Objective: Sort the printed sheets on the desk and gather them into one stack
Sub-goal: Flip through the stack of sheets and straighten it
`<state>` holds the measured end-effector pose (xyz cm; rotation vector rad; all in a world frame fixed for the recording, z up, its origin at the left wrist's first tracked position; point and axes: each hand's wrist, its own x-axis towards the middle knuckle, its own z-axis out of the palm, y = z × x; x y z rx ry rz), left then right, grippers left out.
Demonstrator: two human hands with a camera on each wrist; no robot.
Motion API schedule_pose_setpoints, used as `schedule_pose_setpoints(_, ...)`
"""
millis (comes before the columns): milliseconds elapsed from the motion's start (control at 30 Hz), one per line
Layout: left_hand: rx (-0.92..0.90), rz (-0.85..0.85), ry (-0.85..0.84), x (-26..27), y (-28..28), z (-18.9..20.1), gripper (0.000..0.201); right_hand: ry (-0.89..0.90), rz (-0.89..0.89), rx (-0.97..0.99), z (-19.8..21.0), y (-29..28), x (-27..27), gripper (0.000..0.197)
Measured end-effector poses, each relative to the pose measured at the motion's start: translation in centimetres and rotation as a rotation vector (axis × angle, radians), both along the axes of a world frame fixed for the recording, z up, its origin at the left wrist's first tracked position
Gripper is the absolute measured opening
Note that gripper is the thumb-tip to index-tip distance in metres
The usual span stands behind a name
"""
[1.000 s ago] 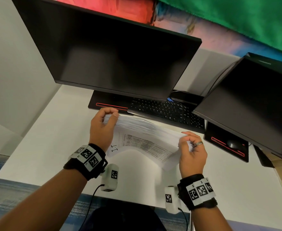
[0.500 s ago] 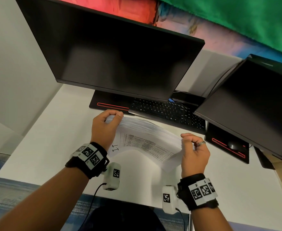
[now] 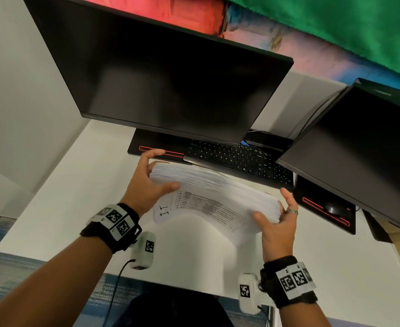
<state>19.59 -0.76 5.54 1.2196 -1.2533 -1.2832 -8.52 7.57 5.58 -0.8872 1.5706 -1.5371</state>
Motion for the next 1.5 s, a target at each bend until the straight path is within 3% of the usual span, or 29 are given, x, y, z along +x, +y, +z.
schedule_pose_setpoints(67,0.044,-0.068,-0.109,0.7,-0.1,-0.5,0.055,0.048,0.068,0.09,-0.6,0.3,-0.7,0.075)
schedule_pose_setpoints(133,0.016,-0.047,-0.219,0.8,-0.3,-0.6,0.026,0.076,0.09,0.12,-0.7,0.1,-0.7,0.048)
schedule_pose_setpoints(200,-0.061,-0.026,-0.206,0.5,-0.4,-0.5,0.015,0.05,0.051,0.081,-0.3,-0.2,-0.8,0.033)
schedule_pose_setpoints(300,-0.128,-0.047,-0.171,0.4,-0.1,-0.1,0.022,0.009,-0.007,0.022,-0.1,-0.5,-1.2,0.035)
schedule_pose_setpoints(400,-0.091,-0.119,-0.098,0.5,0.6,-1.1,0.046,0.078,-0.011,0.079,-1.1,-0.2,-0.7,0.049)
schedule_pose_setpoints(500,-0.177,-0.016,-0.063,-0.5,1.0,-1.2,0.045,0.094,-0.029,0.076,-1.4,-0.5,-0.3,0.055)
schedule_pose_setpoints(667,-0.504,0.127,-0.413,-1.7,0.7,0.0,0.021,0.086,-0.048,0.079,-1.5,-0.9,-0.3,0.055)
schedule_pose_setpoints(867,-0.712,0.069,-0.747,-0.9,0.4,-0.5,0.031,0.101,-0.067,0.11,-1.7,-0.8,-0.2,0.056)
schedule_pose_setpoints(1033,-0.731,0.086,-0.808,-0.7,0.5,-0.1,0.037,0.102,-0.067,0.115,-1.7,-0.7,-0.1,0.06)
schedule_pose_setpoints(1233,-0.751,-0.048,-0.951,0.0,0.7,-0.4,0.042,0.118,-0.067,0.118,-1.7,-0.9,0.0,0.058)
schedule_pose_setpoints(1500,-0.723,-0.058,-0.976,0.3,0.4,0.1,0.05,0.121,-0.059,0.122,-1.8,-0.9,-0.1,0.059)
